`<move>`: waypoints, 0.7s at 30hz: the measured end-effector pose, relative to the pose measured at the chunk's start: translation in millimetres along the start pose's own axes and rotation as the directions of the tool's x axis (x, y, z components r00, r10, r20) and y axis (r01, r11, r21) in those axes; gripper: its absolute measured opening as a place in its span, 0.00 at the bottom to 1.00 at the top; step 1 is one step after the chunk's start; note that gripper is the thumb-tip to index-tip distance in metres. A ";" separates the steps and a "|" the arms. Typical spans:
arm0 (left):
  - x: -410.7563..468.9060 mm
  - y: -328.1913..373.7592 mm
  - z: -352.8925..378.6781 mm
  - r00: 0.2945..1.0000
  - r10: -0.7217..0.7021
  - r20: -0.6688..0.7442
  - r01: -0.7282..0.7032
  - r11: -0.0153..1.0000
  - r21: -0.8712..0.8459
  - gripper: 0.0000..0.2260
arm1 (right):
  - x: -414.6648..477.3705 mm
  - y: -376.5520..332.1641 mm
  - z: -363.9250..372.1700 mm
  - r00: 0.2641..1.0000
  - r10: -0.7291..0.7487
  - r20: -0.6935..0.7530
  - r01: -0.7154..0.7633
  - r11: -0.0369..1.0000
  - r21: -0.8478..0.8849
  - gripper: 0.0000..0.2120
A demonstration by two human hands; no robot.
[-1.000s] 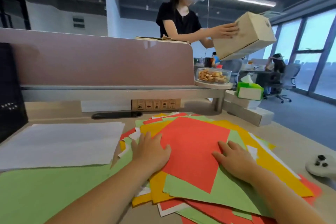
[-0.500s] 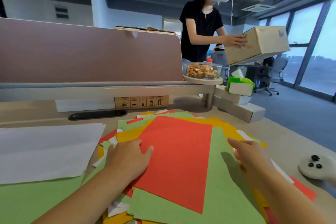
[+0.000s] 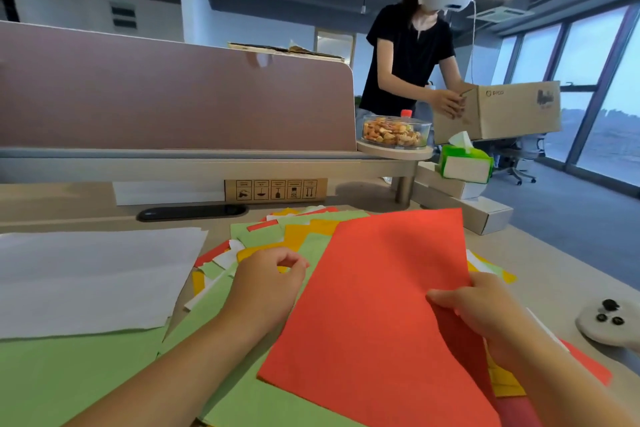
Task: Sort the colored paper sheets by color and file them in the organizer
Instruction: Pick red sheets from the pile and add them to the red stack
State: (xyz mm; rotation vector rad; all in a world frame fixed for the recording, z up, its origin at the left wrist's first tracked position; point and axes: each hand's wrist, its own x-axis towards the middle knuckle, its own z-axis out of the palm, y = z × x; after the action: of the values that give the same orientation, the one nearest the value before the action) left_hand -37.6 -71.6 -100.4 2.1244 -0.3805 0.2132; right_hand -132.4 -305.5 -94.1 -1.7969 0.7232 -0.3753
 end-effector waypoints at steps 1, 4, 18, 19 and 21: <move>0.1 0.7 -0.1 1.000 -0.024 -0.002 0.024 0.999 -0.024 0.06 | 1.9 1.6 -1.9 0.999 -0.029 -0.027 0.029 0.999 -0.026 0.03; 1.0 0.0 -1.3 0.996 -0.083 -0.012 0.082 0.994 -0.067 0.09 | 1.6 -1.1 -8.0 1.000 -0.031 0.003 0.031 0.996 0.085 0.04; -2.2 7.6 -15.4 0.906 -0.283 0.315 0.419 0.713 -0.563 0.06 | -6.6 -10.3 -13.9 0.942 0.149 0.301 -0.268 0.874 0.406 0.06; -1.9 5.5 -15.8 0.914 -0.286 0.288 0.403 0.721 -0.564 0.07 | -7.8 -9.3 -13.4 0.934 0.159 0.320 -0.277 0.889 0.364 0.06; -0.1 1.6 -17.3 0.915 -0.300 0.268 0.401 0.729 -0.555 0.07 | -7.2 -7.5 -12.8 0.941 0.165 0.295 -0.254 0.921 0.294 0.08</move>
State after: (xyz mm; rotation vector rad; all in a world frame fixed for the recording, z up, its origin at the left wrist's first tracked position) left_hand -38.3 -57.9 -89.7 1.5325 -0.0995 -0.2807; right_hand -143.1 -308.9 -82.0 -1.4019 0.6160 -0.0972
